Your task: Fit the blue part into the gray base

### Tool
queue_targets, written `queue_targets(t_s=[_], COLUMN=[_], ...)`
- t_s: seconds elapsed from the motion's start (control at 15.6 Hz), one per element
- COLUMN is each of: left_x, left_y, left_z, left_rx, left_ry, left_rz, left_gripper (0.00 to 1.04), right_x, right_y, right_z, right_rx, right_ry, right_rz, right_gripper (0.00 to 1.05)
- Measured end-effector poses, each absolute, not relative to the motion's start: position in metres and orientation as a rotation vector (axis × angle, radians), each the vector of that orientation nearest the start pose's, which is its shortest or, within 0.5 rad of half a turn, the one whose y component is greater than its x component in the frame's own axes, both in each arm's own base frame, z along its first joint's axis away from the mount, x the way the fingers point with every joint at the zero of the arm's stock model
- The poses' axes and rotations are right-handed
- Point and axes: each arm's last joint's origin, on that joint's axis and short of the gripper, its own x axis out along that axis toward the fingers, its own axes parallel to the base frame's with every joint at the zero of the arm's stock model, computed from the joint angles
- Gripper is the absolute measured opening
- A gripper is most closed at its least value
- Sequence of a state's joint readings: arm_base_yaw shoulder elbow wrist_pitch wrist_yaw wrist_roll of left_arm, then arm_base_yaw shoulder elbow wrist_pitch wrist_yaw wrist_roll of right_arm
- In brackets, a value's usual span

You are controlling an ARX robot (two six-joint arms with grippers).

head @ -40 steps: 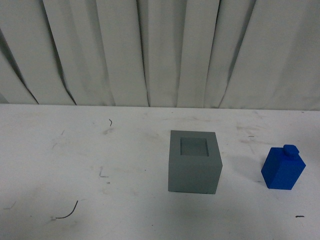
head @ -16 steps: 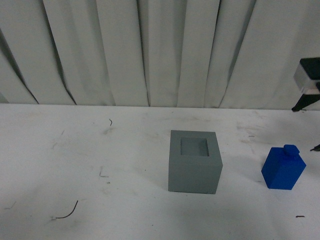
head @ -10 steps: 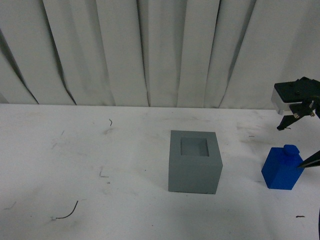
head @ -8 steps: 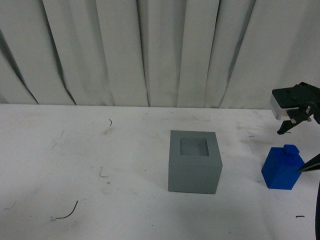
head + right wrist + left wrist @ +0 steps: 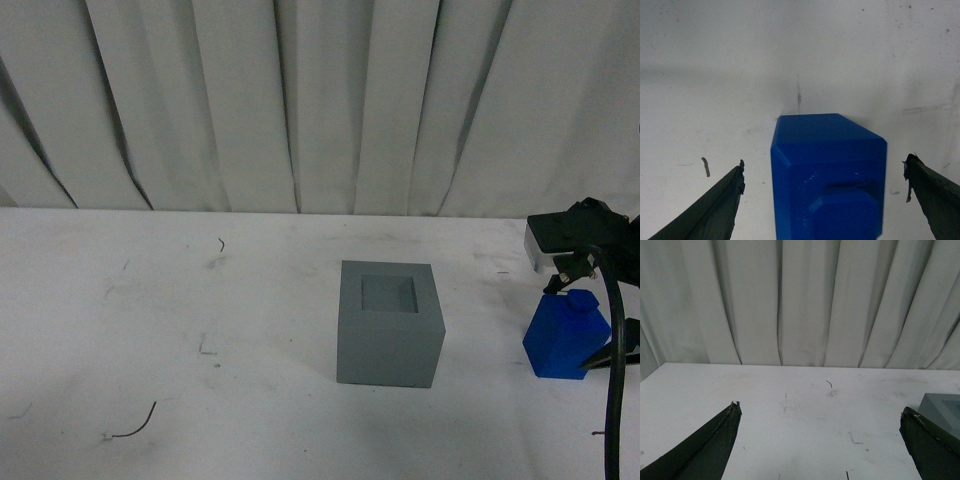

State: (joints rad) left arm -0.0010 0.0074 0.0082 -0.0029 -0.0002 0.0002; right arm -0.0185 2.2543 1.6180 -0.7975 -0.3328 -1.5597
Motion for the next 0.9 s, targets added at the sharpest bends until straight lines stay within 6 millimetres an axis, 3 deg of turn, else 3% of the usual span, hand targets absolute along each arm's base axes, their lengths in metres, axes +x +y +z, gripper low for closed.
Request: queue_targets(t_s=[0.13,0.19,0.45,0.51,0.9], left_x=[0.0977,0.0977,0.0977,0.0977,0.0977], left_y=[-0.0001,-0.0001,-0.0001,-0.0001,-0.0001], left_z=[0.1654,0.1654,0.1654,0.1654,0.1654], left_rx=[0.000,0.000,0.000,0.000,0.000], left_ry=[0.002,0.002,0.002,0.002,0.002], left_rz=[-0.001,-0.001,-0.001,-0.001,-0.001], left_gripper=[0.98,0.98,0.98,0.98,0.98], right_x=[0.4315,0.4318,0.4316,0.4318,0.4311], right_y=[0.0014,0.0014,0.0007,0.0007,-0.0023], right_z=[0.1120,0.1117,0.1107,0.1109,0.1110], right_rx=[-1.020,-1.022,-1.028,-1.029,-1.009], right_ry=[0.872,0.871,0.877,0.876,0.870], right_rz=[1.243,1.238,1.232,1.231,1.237], right_gripper=[0.98,0.92,0.51,0.47,0.47])
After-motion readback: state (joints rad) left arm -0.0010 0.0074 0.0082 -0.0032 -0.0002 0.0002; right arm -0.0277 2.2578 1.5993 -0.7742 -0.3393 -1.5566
